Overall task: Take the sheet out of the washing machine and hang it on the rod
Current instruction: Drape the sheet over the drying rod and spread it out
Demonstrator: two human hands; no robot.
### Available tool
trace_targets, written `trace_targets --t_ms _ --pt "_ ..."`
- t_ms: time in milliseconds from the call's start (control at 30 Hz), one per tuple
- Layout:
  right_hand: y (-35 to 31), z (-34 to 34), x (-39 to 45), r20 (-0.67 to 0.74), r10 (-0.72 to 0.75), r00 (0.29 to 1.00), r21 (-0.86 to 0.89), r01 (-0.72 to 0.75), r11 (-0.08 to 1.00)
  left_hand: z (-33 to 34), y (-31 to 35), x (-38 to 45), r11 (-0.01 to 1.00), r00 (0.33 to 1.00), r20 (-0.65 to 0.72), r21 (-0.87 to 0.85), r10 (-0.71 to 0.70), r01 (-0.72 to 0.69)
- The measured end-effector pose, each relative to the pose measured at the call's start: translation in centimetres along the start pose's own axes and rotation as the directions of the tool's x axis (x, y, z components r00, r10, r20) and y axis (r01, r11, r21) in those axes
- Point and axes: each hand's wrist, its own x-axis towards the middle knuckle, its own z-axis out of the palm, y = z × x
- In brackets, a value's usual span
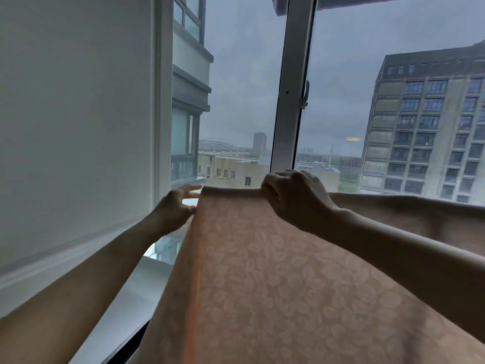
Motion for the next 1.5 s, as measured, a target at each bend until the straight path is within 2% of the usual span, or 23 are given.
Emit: trace_targets --t_ms 67,133,233,300,367,433,533,600,733,800,900,1000,1067,1100,1167,1233,1333,1500 --pt "0.2 0.0 -0.2 0.006 0.001 1.000 0.006 -0.001 1.000 0.3 -0.1 -0.7 0.989 0.994 0.113 -0.149 -0.005 0.021" --pt "0.2 0.0 -0.1 0.005 0.005 1.000 0.026 -0.005 1.000 0.4 0.0 -1.6 0.957 0.992 0.123 -0.286 -0.012 0.047" --pt "-0.3 0.1 -0.1 0.016 -0.016 1.000 0.049 0.015 0.999 0.0 -0.4 -2.2 0.928 0.994 0.105 -0.371 0.016 0.024" --pt "-0.4 0.2 0.2 0.021 -0.010 1.000 0.069 0.008 0.998 -0.1 -0.3 -2.6 0.959 0.992 0.073 -0.270 0.107 -0.084" --pt "-0.5 0.2 0.7 0.031 -0.007 0.999 0.063 0.005 0.998 -0.1 -0.7 -2.5 0.983 0.982 0.043 -0.011 0.183 -0.182" --pt "-0.7 0.2 1.0 0.038 -0.024 0.999 0.021 0.023 0.999 -0.3 -1.0 -2.3 0.965 0.976 -0.033 0.159 0.217 -0.209" --pt "-0.9 0.3 1.5 0.029 -0.043 0.999 -0.069 0.045 0.997 -1.0 -0.8 -1.4 0.970 0.919 -0.333 0.186 0.210 -0.155" --pt "-1.0 0.3 1.9 -0.012 -0.012 1.000 -0.093 0.011 0.996 -1.4 -0.2 -1.1 0.979 0.889 -0.418 0.152 0.187 -0.134" --pt "-1.8 0.8 1.3 0.027 0.032 0.999 -0.018 -0.031 0.999 -0.7 -0.9 -1.6 0.989 0.975 -0.199 0.122 0.103 -0.080" --pt "-2.2 1.0 0.8 0.062 0.010 0.998 0.010 -0.010 1.000 0.0 -1.5 -2.5 0.994 0.991 -0.102 0.077 0.091 -0.084" --pt "-2.6 1.0 0.7 0.099 -0.041 0.994 0.042 0.037 0.998 0.7 -1.5 -3.9 0.994 0.994 -0.029 0.049 0.104 -0.102" --pt "-3.3 1.1 0.7 0.101 -0.132 0.986 0.023 0.130 0.991 1.0 -1.1 -5.4 0.997 0.997 -0.049 0.064 0.054 -0.051" --pt "-4.2 1.3 0.8 0.102 -0.193 0.976 -0.012 0.195 0.981 1.1 -0.8 -6.9 0.989 0.998 -0.054 0.147 0.030 -0.022" --pt "-4.7 1.3 0.8 0.098 -0.220 0.971 -0.020 0.223 0.975 1.1 -0.7 -7.8 0.971 0.998 -0.042 0.236 0.042 -0.031" --pt "-5.7 1.5 0.5 0.071 -0.263 0.962 0.010 0.262 0.965 0.9 -0.7 -9.8 0.870 0.996 -0.016 0.488 0.092 -0.072" --pt "-6.6 2.1 0.0 0.041 -0.279 0.959 0.044 0.277 0.960 0.7 -0.8 -11.8 0.788 0.991 -0.049 0.612 0.124 -0.069" --pt "-8.3 4.1 -1.4 0.035 -0.305 0.952 0.122 0.299 0.946 0.1 -0.9 -15.2 0.748 0.991 -0.126 0.662 0.044 0.051" --pt "-12.8 8.8 -5.1 0.162 -0.423 0.892 0.225 0.384 0.895 -1.9 -2.2 -23.1 0.604 0.965 -0.217 0.753 -0.146 0.261"
